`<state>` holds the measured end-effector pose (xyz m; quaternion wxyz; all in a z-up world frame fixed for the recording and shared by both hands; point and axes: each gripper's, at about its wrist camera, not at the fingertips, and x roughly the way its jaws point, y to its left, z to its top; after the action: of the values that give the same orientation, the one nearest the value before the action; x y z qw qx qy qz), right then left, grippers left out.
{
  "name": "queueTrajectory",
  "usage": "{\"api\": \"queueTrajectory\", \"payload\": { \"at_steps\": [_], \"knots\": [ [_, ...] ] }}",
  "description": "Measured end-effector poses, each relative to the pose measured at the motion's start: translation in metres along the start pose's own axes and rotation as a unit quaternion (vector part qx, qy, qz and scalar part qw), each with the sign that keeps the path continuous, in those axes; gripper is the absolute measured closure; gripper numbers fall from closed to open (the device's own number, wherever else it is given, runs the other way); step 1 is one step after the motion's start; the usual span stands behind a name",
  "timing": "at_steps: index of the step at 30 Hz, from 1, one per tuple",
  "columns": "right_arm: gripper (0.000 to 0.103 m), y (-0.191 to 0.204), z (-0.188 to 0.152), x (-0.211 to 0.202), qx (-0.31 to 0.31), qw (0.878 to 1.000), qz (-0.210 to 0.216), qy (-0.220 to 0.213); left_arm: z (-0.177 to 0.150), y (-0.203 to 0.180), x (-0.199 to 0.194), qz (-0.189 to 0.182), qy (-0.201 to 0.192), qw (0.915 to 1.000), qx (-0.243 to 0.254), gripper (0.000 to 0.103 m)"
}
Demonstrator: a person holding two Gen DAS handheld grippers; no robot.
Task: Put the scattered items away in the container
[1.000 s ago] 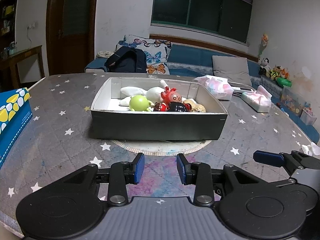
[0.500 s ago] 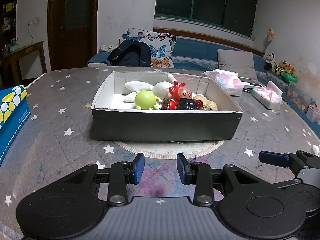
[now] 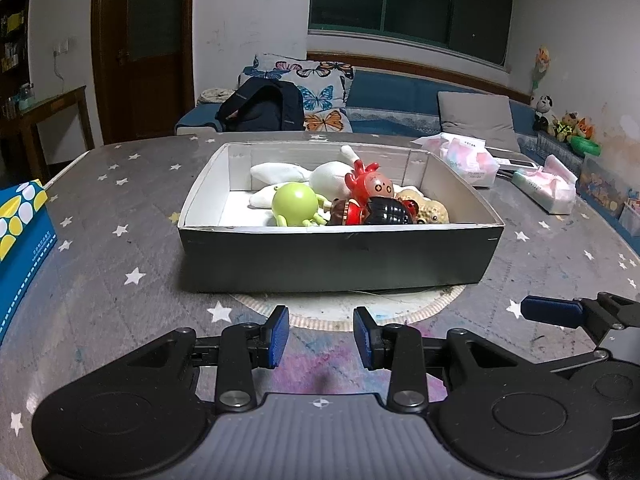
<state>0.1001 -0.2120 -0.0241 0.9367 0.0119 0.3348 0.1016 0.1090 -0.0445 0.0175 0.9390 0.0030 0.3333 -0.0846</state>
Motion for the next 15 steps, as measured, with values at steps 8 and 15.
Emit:
{"api": "queueTrajectory", "payload": {
  "at_steps": [8,15],
  "knots": [
    [0.000,-0.003,0.005,0.009,0.004,1.000,0.002,0.005,0.005,0.001,0.008,0.008,0.001,0.9999,0.006,0.066],
    [0.000,-0.003,0.007,0.017,0.003,1.000,0.003,0.011,0.007,0.004,0.016,0.015,0.006,0.9998,0.011,0.066]
  ]
}}
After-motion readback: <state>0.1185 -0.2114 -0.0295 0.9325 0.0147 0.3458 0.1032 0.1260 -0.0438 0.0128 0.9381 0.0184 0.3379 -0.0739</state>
